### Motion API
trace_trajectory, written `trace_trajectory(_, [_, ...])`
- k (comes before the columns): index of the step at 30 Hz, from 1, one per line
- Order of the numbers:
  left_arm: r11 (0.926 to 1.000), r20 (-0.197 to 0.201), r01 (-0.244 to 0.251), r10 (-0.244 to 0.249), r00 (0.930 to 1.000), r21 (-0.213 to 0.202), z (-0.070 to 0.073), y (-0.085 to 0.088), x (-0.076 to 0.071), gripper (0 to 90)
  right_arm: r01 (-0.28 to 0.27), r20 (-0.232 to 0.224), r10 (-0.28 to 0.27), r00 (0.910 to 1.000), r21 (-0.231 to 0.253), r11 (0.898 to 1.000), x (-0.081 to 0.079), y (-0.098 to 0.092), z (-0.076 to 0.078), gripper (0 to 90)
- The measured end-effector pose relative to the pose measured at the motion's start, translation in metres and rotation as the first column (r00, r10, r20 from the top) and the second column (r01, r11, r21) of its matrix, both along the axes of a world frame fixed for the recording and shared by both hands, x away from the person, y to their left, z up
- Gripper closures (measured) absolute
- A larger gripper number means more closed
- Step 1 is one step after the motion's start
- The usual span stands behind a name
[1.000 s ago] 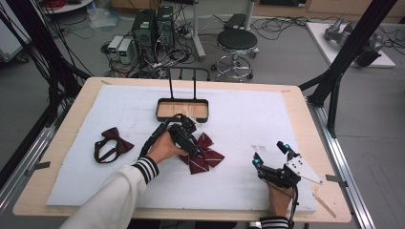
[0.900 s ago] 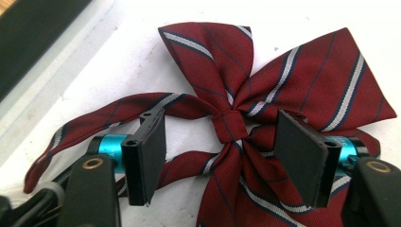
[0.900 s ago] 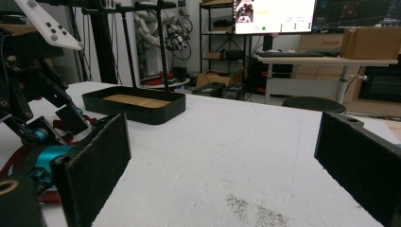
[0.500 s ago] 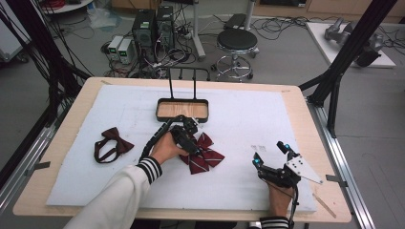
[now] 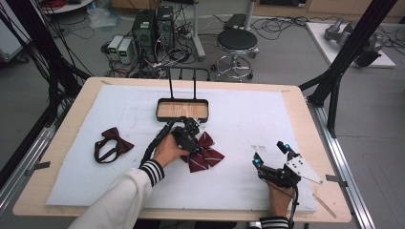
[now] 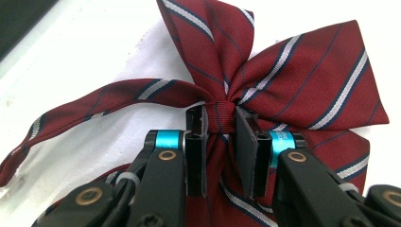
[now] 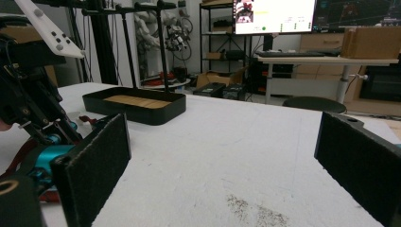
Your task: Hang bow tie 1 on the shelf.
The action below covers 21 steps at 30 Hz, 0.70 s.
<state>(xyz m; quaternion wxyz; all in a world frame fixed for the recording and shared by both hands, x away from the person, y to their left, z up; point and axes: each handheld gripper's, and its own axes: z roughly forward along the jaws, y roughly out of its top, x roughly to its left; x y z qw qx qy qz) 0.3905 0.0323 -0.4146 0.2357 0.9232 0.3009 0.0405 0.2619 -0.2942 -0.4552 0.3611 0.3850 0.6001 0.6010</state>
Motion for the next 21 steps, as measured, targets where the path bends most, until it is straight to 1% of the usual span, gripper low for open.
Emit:
trace_trajectory(1, [1.0, 0.012, -0.001, 0.001, 0.9999, -0.007, 0.001, 0.001, -0.001, 74.9, 0.0, -0.001, 0.0, 1.0, 0.0, 1.0, 0.0, 0.0, 0.0, 3.6])
trace_trajectory(4, [0.9998, 0.017, 0.0, 0.0, 0.9999, -0.018, 0.002, 0.003, -0.001, 75.0, 0.0, 0.001, 0.0, 1.0, -0.001, 1.0, 0.0, 0.0, 0.0, 3.6])
trace_trajectory(5, [0.9996, 0.027, 0.002, -0.001, 0.9996, -0.03, 0.003, 0.004, -0.001, 75.0, 0.0, -0.001, 0.0, 1.0, 0.0, 1.0, 0.0, 0.0, 0.0, 3.6])
trace_trajectory(7, [0.9992, 0.034, 0.001, 0.001, 0.9994, -0.04, 0.005, 0.005, -0.002, 75.0, 0.001, -0.004, -0.001, 1.0, 0.002, 1.0, 0.0, 0.0, 0.0, 3.6])
trace_trajectory(10, [0.9988, 0.045, 0.0, 0.002, 0.999, -0.048, 0.007, 0.007, -0.003, 75.0, 0.0, -0.003, 0.0, 1.0, 0.002, 1.0, 0.0, 0.0, 0.0, 3.6])
trace_trajectory(12, [0.9989, 0.051, 0.004, -0.002, 0.9987, -0.047, 0.008, 0.007, -0.003, 75.0, 0.0, 0.001, 0.0, 1.0, -0.001, 1.0, 0.0, 0.0, 0.0, 3.6])
trace_trajectory(15, [0.9965, 0.084, 0.003, 0.004, 0.9964, -0.084, 0.012, 0.011, -0.005, 75.0, 0.0, 0.0, 0.0, 1.0, -0.001, 1.0, 0.0, 0.0, 0.0, 3.6])
trace_trajectory(16, [0.9965, 0.084, 0.003, 0.004, 0.9964, -0.084, 0.012, 0.011, -0.005, 75.0, 0.0, 0.001, 0.0, 1.0, -0.001, 1.0, 0.0, 0.0, 0.0, 3.6])
trace_trajectory(17, [0.9942, 0.104, 0.008, 0.003, 0.9946, -0.107, 0.014, 0.015, -0.006, 75.0, 0.0, 0.001, 0.0, 1.0, -0.002, 1.0, 0.0, 0.0, 0.0, 3.6])
trace_trajectory(19, [0.9929, 0.129, 0.006, 0.009, 0.9916, -0.119, 0.017, 0.019, -0.007, 75.0, 0.0, 0.001, 0.0, 1.0, -0.001, 1.0, 0.0, 0.0, 0.0, 3.6])
trace_trajectory(21, [0.9908, 0.16, 0.001, 0.021, 0.9869, -0.135, 0.021, 0.024, -0.008, 75.0, 0.0, 0.002, 0.0, 1.0, 0.0, 1.0, 0.0, 0.0, 0.0, 3.6])
